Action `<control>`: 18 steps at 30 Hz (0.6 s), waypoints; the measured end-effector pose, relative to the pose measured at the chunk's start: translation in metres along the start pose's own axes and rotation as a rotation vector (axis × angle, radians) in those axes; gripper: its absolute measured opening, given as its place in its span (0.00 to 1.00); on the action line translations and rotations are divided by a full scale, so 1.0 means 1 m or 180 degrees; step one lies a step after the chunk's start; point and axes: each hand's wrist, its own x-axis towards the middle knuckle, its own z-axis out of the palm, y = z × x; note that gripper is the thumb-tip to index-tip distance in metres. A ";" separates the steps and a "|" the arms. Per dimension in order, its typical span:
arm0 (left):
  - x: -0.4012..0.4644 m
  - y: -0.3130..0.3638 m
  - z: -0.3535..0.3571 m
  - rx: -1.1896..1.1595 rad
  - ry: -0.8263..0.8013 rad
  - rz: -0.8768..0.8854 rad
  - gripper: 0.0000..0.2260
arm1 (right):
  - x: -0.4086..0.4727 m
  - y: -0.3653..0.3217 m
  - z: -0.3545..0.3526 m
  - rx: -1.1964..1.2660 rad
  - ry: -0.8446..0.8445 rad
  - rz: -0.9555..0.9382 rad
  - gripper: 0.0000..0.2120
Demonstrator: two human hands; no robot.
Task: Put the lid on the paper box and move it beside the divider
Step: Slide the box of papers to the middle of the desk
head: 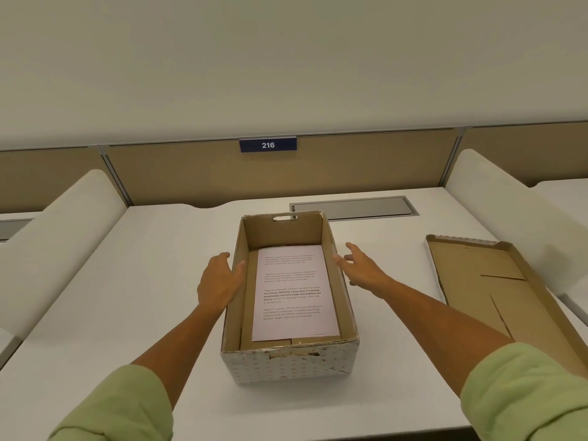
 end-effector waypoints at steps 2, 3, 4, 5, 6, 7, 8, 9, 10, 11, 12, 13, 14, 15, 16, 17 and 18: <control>-0.002 0.009 -0.004 -0.0010 -0.0020 0.0123 0.26 | -0.007 0.003 -0.011 -0.0086 0.0023 -0.0092 0.34; -0.004 0.013 -0.006 0.0008 -0.0003 0.0178 0.26 | -0.010 0.006 -0.017 -0.0122 0.0048 -0.0154 0.33; -0.006 0.018 -0.009 0.0033 0.0022 0.0243 0.25 | -0.014 0.008 -0.025 -0.0142 0.0084 -0.0216 0.33; -0.009 0.022 -0.011 0.0065 0.0047 0.0319 0.25 | -0.017 0.011 -0.033 -0.0154 0.0119 -0.0273 0.33; -0.010 0.027 -0.013 0.0095 0.0076 0.0395 0.24 | -0.020 0.013 -0.042 -0.0161 0.0151 -0.0323 0.33; -0.013 0.034 -0.015 0.0107 0.0116 0.0470 0.23 | -0.023 0.016 -0.051 -0.0159 0.0184 -0.0369 0.33; -0.016 0.041 -0.016 0.0095 0.0163 0.0542 0.23 | -0.027 0.018 -0.060 -0.0147 0.0214 -0.0412 0.33; -0.020 0.049 -0.017 0.0072 0.0210 0.0609 0.22 | -0.031 0.021 -0.069 -0.0131 0.0249 -0.0447 0.33; -0.025 0.058 -0.017 0.0054 0.0253 0.0671 0.21 | -0.035 0.024 -0.078 -0.0122 0.0290 -0.0485 0.33; -0.029 0.066 -0.016 0.0047 0.0280 0.0723 0.21 | -0.037 0.027 -0.086 -0.0119 0.0332 -0.0521 0.33; -0.034 0.076 -0.015 0.0045 0.0301 0.0777 0.22 | -0.041 0.031 -0.094 -0.0123 0.0385 -0.0558 0.33; -0.040 0.085 -0.014 0.0037 0.0322 0.0840 0.22 | -0.045 0.035 -0.102 -0.0137 0.0443 -0.0589 0.33; -0.046 0.095 -0.012 0.0017 0.0341 0.0911 0.22 | -0.049 0.038 -0.110 -0.0161 0.0504 -0.0612 0.33; -0.052 0.105 -0.010 -0.0004 0.0354 0.0987 0.23 | -0.054 0.042 -0.119 -0.0195 0.0558 -0.0631 0.34; -0.057 0.115 -0.009 -0.0011 0.0355 0.1065 0.24 | -0.057 0.046 -0.126 -0.0230 0.0600 -0.0651 0.34; -0.062 0.126 -0.006 -0.0008 0.0343 0.1137 0.25 | -0.062 0.050 -0.134 -0.0260 0.0642 -0.0678 0.34; -0.068 0.137 -0.003 -0.0010 0.0323 0.1191 0.26 | -0.066 0.055 -0.143 -0.0276 0.0681 -0.0710 0.35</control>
